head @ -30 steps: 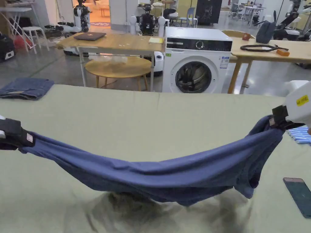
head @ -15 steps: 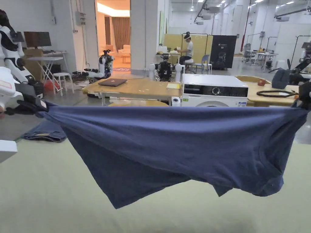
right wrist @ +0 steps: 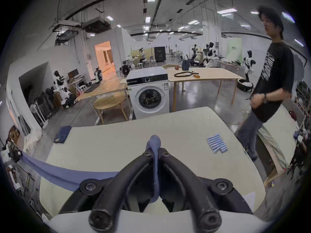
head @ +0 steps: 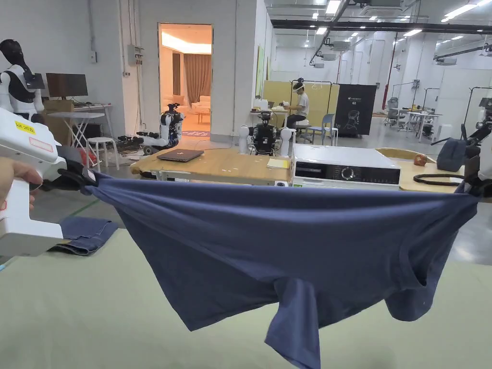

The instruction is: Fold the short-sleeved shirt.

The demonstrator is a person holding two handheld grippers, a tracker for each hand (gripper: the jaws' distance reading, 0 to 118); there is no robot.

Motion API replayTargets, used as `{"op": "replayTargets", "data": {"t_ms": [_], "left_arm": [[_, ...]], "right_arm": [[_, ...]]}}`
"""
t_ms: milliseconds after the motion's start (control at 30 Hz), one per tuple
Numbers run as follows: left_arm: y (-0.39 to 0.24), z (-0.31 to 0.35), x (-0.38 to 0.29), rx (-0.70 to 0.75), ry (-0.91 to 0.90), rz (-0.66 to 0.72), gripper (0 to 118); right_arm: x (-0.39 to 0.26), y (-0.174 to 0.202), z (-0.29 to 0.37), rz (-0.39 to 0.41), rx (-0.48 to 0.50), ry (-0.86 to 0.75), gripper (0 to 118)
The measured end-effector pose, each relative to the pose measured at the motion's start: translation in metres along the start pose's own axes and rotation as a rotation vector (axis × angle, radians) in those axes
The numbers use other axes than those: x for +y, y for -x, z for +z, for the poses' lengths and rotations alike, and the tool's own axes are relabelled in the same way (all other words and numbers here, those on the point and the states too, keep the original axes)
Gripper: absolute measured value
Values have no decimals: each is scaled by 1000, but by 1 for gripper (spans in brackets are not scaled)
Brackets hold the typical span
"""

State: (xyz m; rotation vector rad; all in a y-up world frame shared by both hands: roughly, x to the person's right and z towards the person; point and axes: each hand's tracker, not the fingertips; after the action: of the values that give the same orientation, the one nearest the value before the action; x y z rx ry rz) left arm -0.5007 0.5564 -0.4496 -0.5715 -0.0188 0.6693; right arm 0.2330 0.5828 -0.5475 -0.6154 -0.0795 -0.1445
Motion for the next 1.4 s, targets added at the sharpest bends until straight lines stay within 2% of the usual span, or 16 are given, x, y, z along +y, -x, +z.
{"op": "replayTargets", "data": {"t_ms": [200, 333, 367, 467, 600, 733, 967, 1033, 1167, 1267, 1400], "left_arm": [[-2, -36, 11, -1, 2, -5, 0], [7, -63, 10, 0, 20, -1, 0], [11, -72, 10, 8, 28, -6, 0], [26, -92, 4, 14, 38, -7, 0], [50, -110, -23, 0, 49, -21, 0], [88, -117, -74, -29, 62, -9, 0], [161, -94, -222, -33, 145, 44, 0], [180, -78, -266, -23, 211, 24, 0], [223, -36, -333, -37, 242, 99, 0], [239, 0, -357, -60, 244, 141, 0], [250, 36, -370, -71, 272, 115, 0]], "right_arm": [[19, 5, -52, 14, -16, 7, 1], [6, 10, -67, 19, -23, -1, 1], [18, 2, -95, 15, -18, 10, 1], [4, 0, -120, 20, -15, 32, 1], [-43, -8, -128, 22, -20, 43, 1], [-101, -33, -153, 17, 2, 56, 1], [-260, -87, -153, 17, 30, 143, 1], [-313, -103, -134, 9, 26, 174, 1], [-398, -135, -91, 9, 21, 211, 1], [-430, -151, -52, -26, 59, 209, 1], [-455, -166, -11, -31, 73, 213, 1]]}}
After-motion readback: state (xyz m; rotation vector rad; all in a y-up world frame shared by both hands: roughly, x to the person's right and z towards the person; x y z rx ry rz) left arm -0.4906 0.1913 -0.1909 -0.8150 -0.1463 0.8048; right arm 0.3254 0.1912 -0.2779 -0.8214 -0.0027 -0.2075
